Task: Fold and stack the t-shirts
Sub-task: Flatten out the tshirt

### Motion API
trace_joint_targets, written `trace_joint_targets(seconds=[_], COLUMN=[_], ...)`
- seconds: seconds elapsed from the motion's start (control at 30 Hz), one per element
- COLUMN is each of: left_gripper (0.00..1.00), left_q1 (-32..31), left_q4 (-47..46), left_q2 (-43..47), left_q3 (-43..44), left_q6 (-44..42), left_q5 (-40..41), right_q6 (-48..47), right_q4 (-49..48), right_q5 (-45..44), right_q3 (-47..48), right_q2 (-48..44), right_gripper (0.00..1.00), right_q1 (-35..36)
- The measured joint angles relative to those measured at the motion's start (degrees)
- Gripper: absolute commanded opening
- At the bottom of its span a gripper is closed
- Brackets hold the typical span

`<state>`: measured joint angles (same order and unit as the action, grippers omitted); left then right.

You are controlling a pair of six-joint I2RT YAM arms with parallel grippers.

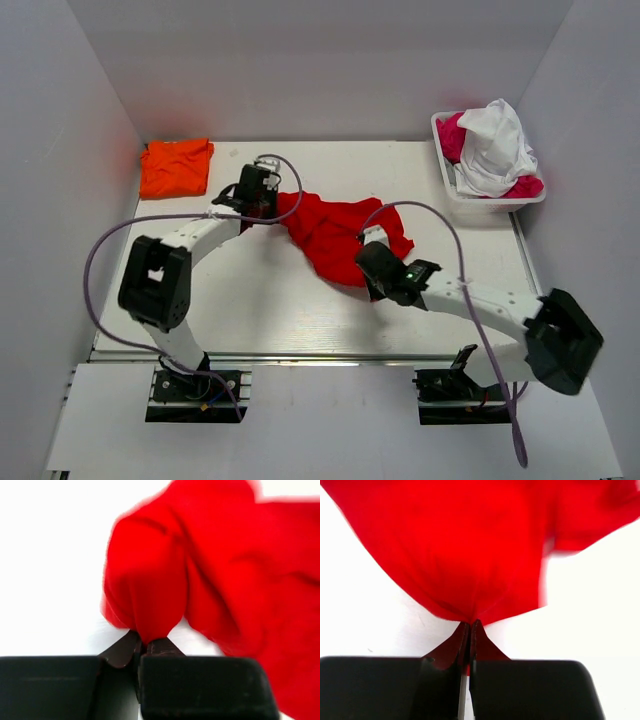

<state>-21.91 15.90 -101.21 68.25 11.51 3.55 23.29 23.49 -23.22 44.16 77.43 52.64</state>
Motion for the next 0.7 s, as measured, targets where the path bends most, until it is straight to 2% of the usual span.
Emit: trace_joint_targets(seconds=[0.13, 0.27, 0.47, 0.7], left_gripper=[0.0, 0.0, 0.0, 0.0], left_q1=[0.0, 0.0, 0.0, 0.0], left_q4=[0.4, 1.2, 4.3, 9.9], left_q2=[9.9, 17.2, 21.4, 25.4], left_q3=[-0.1, 3.2, 11.5, 21.0], left_q6=[0.8, 0.8, -0.2, -2.1], left_q5=[2.7, 4.3, 7.3, 10.8], right_q6=[-1.6, -4.7, -15.6, -31.1], right_q4=[-2.4, -5.6, -16.1, -27.9], right_q5=[-7.9, -16.9, -25.5, -29.3], right_q3=[0.2, 2.5, 8.0, 17.4], right_q2=[-10.3, -16.5, -22.7, -27.9], right_gripper=[0.0, 0.0, 0.0, 0.0], right_q1=[-0.1, -0.5, -1.2, -1.3])
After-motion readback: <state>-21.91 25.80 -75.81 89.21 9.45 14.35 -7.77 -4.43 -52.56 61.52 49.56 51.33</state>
